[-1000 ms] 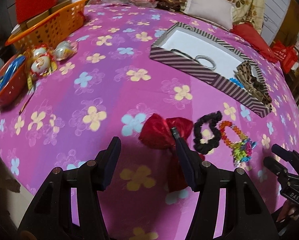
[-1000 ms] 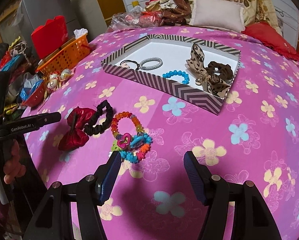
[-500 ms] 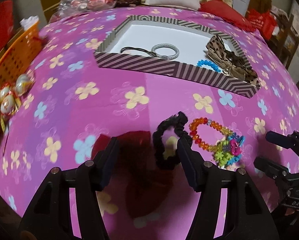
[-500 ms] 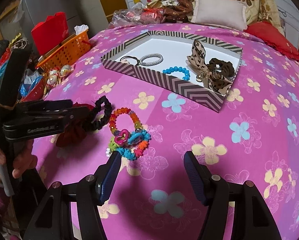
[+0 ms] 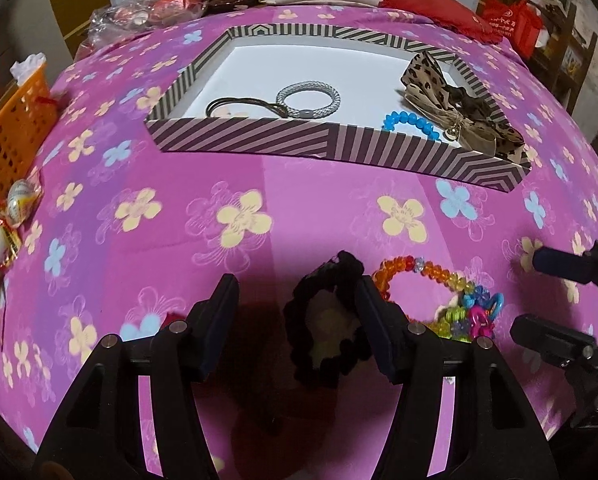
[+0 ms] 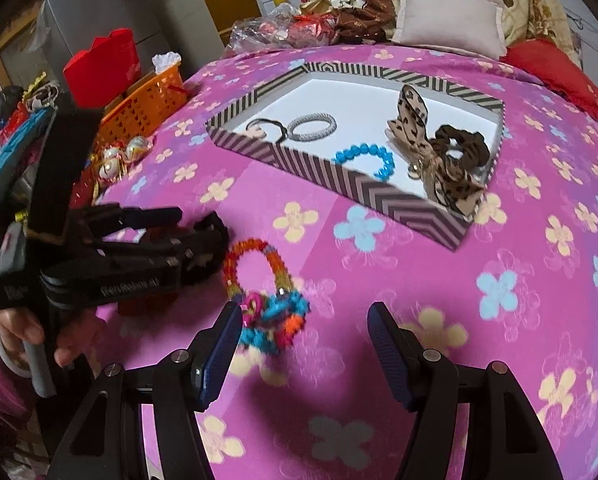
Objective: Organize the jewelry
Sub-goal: 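Grasp black scrunchie with left tool while right tool grasps orange beaded bracelet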
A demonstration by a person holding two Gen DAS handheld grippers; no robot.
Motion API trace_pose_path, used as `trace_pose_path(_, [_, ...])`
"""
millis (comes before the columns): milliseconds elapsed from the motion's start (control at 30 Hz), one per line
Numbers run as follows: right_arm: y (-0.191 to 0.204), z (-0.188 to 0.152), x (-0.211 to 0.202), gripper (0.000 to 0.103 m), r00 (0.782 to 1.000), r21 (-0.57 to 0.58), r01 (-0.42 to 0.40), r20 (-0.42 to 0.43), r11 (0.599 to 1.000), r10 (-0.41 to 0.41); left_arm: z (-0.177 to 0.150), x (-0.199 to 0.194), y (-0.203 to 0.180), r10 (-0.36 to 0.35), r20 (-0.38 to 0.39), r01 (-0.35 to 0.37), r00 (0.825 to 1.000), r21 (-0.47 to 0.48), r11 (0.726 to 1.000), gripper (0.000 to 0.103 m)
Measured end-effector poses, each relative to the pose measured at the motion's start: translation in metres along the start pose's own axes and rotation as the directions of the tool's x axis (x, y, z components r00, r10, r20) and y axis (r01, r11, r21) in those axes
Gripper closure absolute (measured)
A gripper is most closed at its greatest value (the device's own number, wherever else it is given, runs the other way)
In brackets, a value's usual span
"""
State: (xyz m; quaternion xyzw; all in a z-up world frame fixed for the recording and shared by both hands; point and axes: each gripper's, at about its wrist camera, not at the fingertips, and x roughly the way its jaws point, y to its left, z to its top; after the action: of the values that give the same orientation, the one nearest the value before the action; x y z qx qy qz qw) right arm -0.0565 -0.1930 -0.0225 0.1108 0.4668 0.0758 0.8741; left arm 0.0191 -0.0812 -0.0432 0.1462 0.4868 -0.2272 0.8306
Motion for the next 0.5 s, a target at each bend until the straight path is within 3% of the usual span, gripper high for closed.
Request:
trace_pose_path(100, [0.001, 0.01, 0.006, 0.04, 1.0, -0.004, -0.009, -0.011, 1.0, 0.009, 0.002, 0.006, -0.001, -0.014, -0.008, 0.014, 1.0, 0.005, 1.0, 0.044])
trace_pose_path(167, [0.005, 0.016, 0.015, 0.04, 0.999, -0.028, -0.001, -0.033, 1.0, 0.0, 0.003, 0.01, 0.0, -0.029, -0.013, 0.029, 0.999, 0.001, 1.0, 0.056])
trace_pose_path(367, [0.012, 0.025, 0.039, 0.052, 0.996, -0.09, 0.007, -0.092, 0.996, -0.015, 0.006, 0.011, 0.009, -0.061, -0.002, 0.061, 0.998, -0.022, 0.998, 0.075])
trace_pose_path(500, [0.02, 0.022, 0.05, 0.055, 0.992, -0.16, 0.026, -0.122, 0.987, -0.046, 0.005, 0.011, 0.014, -0.078, -0.002, 0.078, 0.997, -0.035, 0.996, 0.077])
